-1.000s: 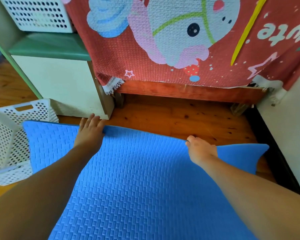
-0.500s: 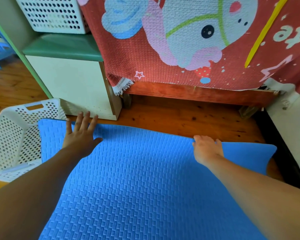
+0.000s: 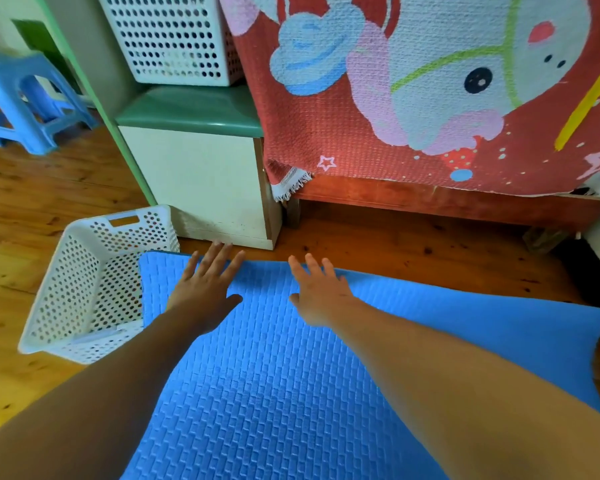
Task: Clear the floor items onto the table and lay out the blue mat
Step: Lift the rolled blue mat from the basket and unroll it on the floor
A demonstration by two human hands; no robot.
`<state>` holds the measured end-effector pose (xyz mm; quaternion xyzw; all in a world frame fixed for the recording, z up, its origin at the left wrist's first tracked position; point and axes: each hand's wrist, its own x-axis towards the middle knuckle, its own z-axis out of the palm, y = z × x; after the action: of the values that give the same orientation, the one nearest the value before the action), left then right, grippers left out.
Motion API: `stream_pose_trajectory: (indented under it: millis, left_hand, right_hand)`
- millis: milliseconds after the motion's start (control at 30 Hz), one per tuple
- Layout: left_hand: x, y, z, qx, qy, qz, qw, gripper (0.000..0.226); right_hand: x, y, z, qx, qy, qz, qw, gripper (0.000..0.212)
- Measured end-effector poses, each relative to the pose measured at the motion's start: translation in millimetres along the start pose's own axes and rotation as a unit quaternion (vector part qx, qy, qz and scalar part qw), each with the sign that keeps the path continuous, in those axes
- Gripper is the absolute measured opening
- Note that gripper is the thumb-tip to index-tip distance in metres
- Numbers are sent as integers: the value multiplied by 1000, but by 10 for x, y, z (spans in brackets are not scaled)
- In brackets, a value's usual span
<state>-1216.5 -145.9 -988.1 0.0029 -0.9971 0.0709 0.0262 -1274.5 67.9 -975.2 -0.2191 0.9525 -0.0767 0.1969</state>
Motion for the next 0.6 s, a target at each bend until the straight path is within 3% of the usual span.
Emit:
stream_pose_trajectory:
  millis: [133, 267, 433, 600]
  left_hand:
    - [-241, -392, 37, -60, 31, -79, 995, 83]
    - [-518, -753, 150, -169, 61, -180, 967, 85]
    - [-800, -1050, 445, -199, -76, -226, 951, 98]
    - [-1108, -1254, 797, -188, -205, -195, 941, 94]
  right_hand:
    - [21, -74, 3, -16, -21, 32, 999, 72]
    - [-1, -118, -20, -17, -24, 56, 998, 73]
    - [20, -195, -27, -21, -19, 74, 997, 75]
    - [46, -214, 0, -34, -10, 81, 996, 75]
